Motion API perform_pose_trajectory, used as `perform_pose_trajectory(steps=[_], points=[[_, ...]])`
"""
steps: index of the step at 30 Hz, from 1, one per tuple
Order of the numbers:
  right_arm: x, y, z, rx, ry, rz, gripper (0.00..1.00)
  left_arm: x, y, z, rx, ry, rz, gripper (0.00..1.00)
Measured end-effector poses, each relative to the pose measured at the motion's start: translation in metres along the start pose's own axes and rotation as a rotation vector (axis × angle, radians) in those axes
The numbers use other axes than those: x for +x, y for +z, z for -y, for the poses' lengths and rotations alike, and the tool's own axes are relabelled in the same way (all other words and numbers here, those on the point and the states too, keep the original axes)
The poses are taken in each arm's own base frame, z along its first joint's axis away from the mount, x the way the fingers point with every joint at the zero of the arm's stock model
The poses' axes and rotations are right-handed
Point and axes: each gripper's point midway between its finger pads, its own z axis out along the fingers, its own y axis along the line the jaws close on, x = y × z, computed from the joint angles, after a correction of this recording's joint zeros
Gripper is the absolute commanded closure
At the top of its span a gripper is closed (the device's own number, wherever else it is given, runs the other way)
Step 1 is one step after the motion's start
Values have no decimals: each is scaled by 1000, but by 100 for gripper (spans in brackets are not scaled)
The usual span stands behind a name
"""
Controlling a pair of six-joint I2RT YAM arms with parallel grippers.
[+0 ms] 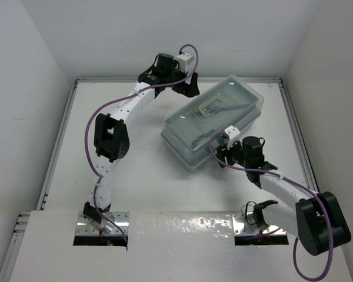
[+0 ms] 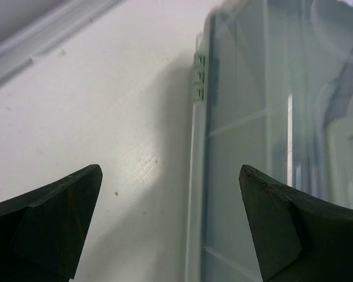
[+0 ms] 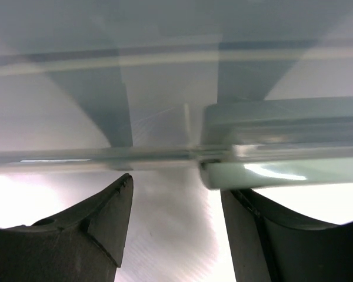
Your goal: Sort the tools into containers
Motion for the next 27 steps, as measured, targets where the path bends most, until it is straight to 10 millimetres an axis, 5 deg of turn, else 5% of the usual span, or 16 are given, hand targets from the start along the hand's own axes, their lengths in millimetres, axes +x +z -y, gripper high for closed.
perform_pose_trajectory(steps=[7, 12, 15, 19, 23, 27], points=[[-25, 5, 4, 33, 76, 102, 42, -70, -50, -17, -76, -17, 165, 0], [-36, 10, 7, 50, 115, 152, 42, -114, -124, -50, -155, -14, 283, 0], [-35, 14, 7, 52, 117, 148, 39, -120, -168, -59, -200, 31, 301, 0], [-33, 16, 10, 51, 66, 91, 29, -90, -181, -18, -116, 135, 198, 0], [-36, 14, 21, 75, -28, 17, 21, -22, -163, 25, -24, 219, 10, 0], [-41, 10, 36, 109, -92, -12, 18, 42, -150, 48, 23, 272, -149, 0]])
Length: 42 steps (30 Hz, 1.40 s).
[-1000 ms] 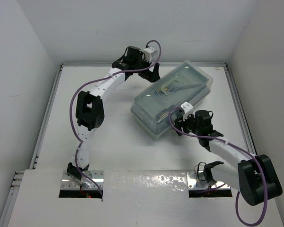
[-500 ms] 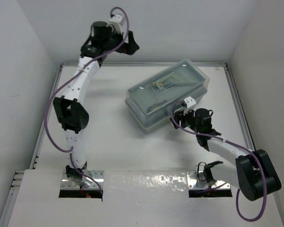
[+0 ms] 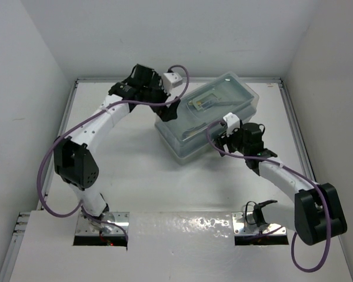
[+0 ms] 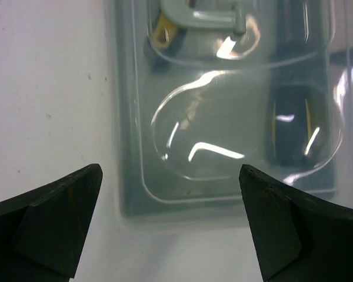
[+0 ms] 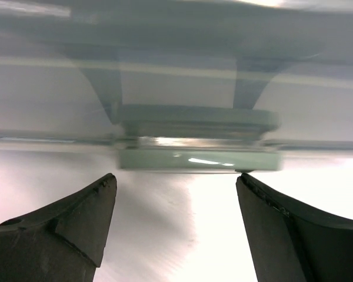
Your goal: Sort the tools into containers
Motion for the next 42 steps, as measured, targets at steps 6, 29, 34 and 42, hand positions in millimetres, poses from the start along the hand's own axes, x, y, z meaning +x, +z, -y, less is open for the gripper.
perform_pose_trajectory(steps=[6, 29, 34, 42], points=[[-10, -1, 19, -1, -62, 2, 15, 21, -12, 9, -12, 68, -33, 0], [-24, 13, 7, -122, 106, 84, 11, 47, -24, 20, 1, 166, -46, 0], [-32, 15, 5, -123, 183, 113, 1, 48, -24, 20, 0, 171, -46, 0], [-36, 20, 6, -65, 195, 136, 4, 50, -24, 18, -13, 177, -34, 0]])
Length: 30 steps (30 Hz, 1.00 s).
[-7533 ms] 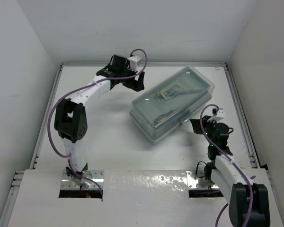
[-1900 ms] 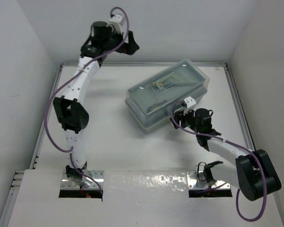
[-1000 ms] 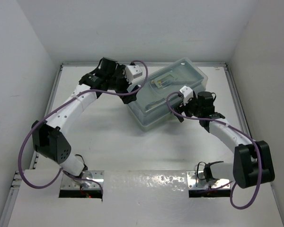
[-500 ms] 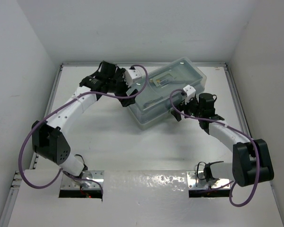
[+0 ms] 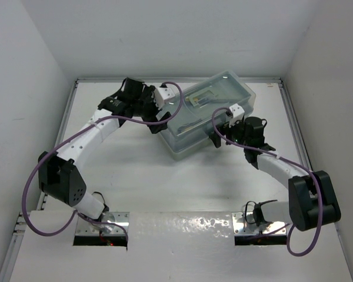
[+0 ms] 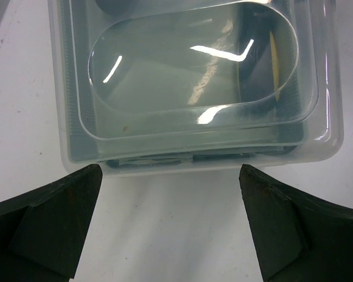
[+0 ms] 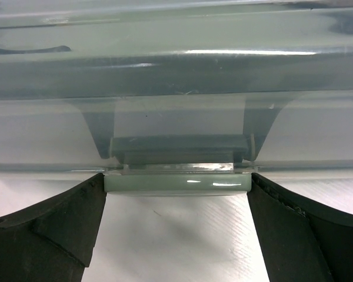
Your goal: Sort the tools into containers
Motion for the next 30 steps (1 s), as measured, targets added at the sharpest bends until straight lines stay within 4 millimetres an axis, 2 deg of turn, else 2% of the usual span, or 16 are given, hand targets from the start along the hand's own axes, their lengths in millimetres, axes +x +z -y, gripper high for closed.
perform_pose_trajectory(steps=[8, 11, 12, 17, 26, 30], points=[[0, 3, 1, 29, -11, 20, 11, 2, -1, -3, -13, -7, -6, 0], [-2, 7, 1, 33, -12, 33, 22, 4, 0, -3, -14, -11, -9, 0], [-2, 7, 1, 34, -12, 38, 29, 5, 0, -3, -14, -13, -12, 0], [-2, 7, 0, 34, -17, 60, 44, 8, 1, -3, -20, -15, -20, 0], [-3, 7, -1, 42, -29, 76, 60, 9, 1, -4, -23, -23, -24, 0], [-3, 6, -3, 44, -31, 73, 62, 11, 1, -4, -24, -27, -30, 0]])
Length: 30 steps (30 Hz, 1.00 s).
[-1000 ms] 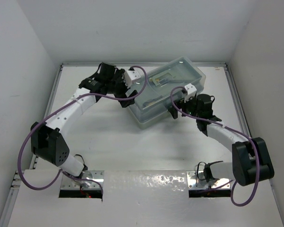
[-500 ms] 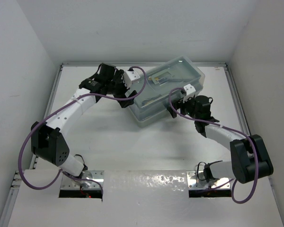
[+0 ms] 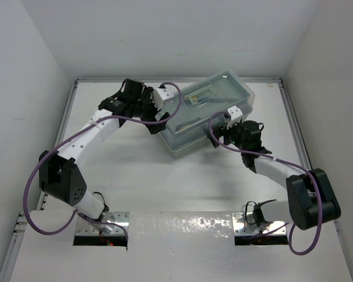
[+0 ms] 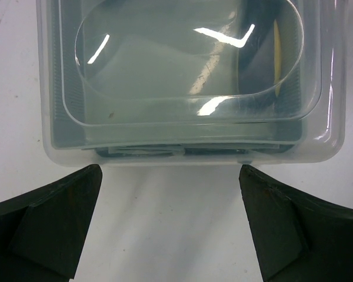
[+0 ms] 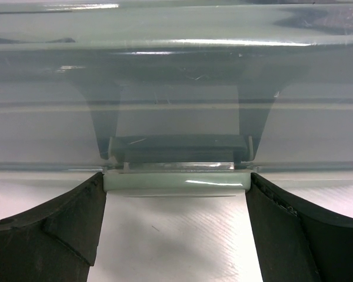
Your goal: Sort the tools into containers
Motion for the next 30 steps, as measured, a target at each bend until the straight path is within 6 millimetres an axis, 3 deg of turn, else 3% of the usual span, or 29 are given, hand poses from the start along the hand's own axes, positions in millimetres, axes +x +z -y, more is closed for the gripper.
perform_pose_trajectory(steps=[30], points=[[-8, 5, 1, 30, 18, -253, 60, 6, 3, -3, -4, -14, -21, 0]])
